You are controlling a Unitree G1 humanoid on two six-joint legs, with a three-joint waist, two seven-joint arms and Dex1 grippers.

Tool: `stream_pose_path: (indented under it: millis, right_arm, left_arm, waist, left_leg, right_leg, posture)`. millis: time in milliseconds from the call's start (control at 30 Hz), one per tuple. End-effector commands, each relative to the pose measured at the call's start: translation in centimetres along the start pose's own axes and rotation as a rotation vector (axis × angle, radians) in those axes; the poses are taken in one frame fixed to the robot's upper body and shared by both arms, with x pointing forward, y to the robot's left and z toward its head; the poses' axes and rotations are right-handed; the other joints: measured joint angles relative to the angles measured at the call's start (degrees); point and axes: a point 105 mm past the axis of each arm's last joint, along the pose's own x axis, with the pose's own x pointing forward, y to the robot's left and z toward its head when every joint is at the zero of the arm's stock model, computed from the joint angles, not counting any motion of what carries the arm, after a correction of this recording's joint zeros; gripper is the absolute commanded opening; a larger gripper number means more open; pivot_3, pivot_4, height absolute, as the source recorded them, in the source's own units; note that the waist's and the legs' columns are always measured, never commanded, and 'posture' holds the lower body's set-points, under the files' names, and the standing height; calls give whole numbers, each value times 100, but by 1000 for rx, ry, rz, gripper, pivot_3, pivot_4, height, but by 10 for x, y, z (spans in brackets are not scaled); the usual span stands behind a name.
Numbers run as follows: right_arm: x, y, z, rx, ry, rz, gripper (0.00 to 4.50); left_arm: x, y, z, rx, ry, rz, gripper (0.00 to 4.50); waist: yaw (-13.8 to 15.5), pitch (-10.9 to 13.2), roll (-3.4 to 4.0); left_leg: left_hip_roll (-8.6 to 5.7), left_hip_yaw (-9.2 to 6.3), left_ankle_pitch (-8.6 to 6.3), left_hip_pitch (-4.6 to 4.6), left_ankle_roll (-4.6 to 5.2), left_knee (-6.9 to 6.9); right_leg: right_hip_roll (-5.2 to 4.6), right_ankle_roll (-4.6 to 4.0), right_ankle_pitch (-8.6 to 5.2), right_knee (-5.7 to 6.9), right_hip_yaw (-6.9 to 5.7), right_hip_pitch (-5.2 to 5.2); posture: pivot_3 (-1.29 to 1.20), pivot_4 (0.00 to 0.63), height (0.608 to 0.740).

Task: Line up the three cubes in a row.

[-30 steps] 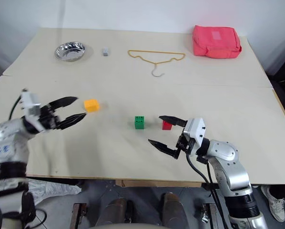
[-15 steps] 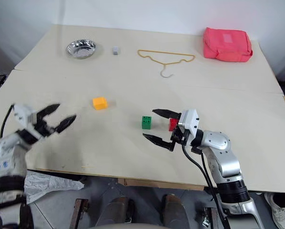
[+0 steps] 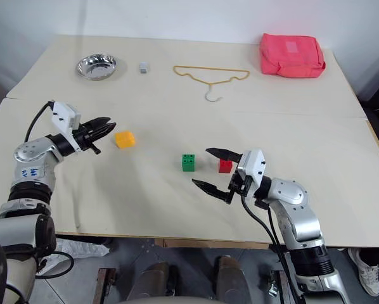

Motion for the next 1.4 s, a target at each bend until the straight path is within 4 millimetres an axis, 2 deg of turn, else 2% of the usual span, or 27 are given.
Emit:
stream_pose_path:
  millis: [33,167,433,633,833,900,1000,1100,1267,1400]
  right_arm:
    - [-4,-2,13,-56,-34,-31,4500]
    - [-3,0,11,-50,-33,-29,4500]
    - [1,1,11,-41,-39,-9,4500]
    - [3,2,11,-38,-43,-6,4500]
    - [4,4,9,-31,-47,-4,4500]
    - [5,3,9,-30,-50,0,4500]
    - [6,3,8,-29,-52,2,4500]
    - [6,3,7,-27,-52,4,4500]
    - [7,4,6,-26,-53,10,4500]
    - [9,3,7,-31,-57,10,4500]
  left_arm:
    - [-3,-1,0,10,-8,-19,24]
    - [-5,-10,-4,-1,-17,-72,24]
    - [-9,-15,-32,-45,85,-56,24]
    - [-26,-4,-41,-81,99,20,24]
    - [-45,-5,-48,-96,104,17,24]
    - [-50,-5,-40,-96,50,9,24]
    - [-54,-5,-11,-90,-107,-39,24]
    - [-47,-2,8,-65,-149,-60,24]
    - [-18,-9,17,-21,-87,-134,24]
    - [-2,-14,8,-27,7,-166,24]
  waist:
    - [-2,0,0]
    - [-3,0,0]
    - [9,0,0]
    - [-5,0,1]
    - [-12,1,1]
    - [-11,1,1]
    - [-8,1,0]
    - [28,1,0]
    - [107,1,0]
    - [124,1,0]
  left_leg:
    - [0,0,0,0,0,0]
    - [1,-1,0,0,0,0]
    - [0,-3,0,1,0,8]
    - [0,-4,0,4,1,16]
    - [6,-2,0,3,0,15]
    - [6,-3,0,3,0,15]
    - [7,-4,0,2,0,15]
    - [6,-9,0,1,0,19]
    - [-6,-11,-2,1,4,24]
    - [-8,-8,-2,1,4,23]
  right_leg:
    - [0,0,0,0,0,0]
    - [1,0,0,2,-1,-1]
    - [-4,0,0,10,0,2]
    - [-7,0,0,21,1,3]
    - [-9,0,0,22,0,-1]
    - [-11,-1,0,22,-1,-1]
    - [-19,-1,0,21,-1,-1]
    - [-19,-1,0,21,-4,2]
    - [-12,-1,0,22,-6,6]
    - [-8,-1,0,22,-6,4]
  posture:
    - [0,150,740]
    - [0,150,740]
    - [0,150,740]
    - [0,150,740]
    - [0,150,740]
    - [0,150,740]
    - [0,150,740]
    - [0,150,740]
    - [0,150,740]
    - [0,150,740]
